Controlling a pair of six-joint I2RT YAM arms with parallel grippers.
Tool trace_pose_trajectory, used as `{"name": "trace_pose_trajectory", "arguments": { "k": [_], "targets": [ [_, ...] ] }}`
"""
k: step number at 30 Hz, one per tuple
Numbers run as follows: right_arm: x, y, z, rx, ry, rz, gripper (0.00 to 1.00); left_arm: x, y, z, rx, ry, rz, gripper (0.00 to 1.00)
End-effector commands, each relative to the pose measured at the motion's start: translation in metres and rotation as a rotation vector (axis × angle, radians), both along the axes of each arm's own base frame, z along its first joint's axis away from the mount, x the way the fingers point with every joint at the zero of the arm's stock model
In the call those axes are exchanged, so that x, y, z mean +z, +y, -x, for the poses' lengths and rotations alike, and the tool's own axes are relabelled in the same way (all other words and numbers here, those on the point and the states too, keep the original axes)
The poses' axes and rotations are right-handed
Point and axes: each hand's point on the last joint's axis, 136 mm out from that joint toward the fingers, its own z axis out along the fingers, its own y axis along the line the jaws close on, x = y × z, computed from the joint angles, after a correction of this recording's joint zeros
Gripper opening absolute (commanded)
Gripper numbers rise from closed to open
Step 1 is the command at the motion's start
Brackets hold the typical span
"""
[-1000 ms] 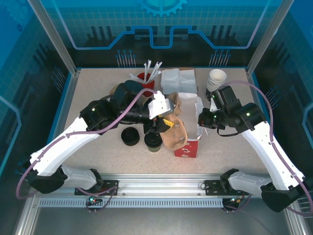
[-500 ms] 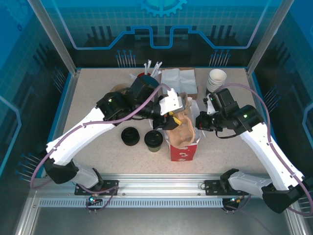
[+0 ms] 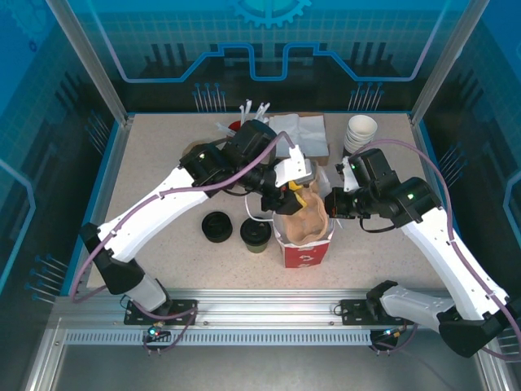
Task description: Pack the takeout coffee
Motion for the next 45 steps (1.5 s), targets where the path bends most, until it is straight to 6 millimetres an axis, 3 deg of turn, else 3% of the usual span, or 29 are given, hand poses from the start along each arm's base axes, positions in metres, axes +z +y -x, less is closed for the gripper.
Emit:
{"name": "trace_pose_trajectory", "arguments": {
  "k": [1, 22, 45],
  "targets": [
    [0.005, 0.007, 0.004, 0.051, -0.033, -0.020, 0.00, 0.004, 0.001, 0.007, -0.043, 0.056, 0.035, 0.43],
    [0.006, 0.007, 0.008, 0.053, -0.032, -0.016, 0.00, -0.048, 0.010, -0.017, -0.005, 0.155, -0.076, 0.43],
    [0.007, 0.013, 0.010, 0.058, 0.001, -0.037, 0.00, -0.079, 0.005, -0.035, 0.029, 0.173, -0.167, 0.41]
  ]
}}
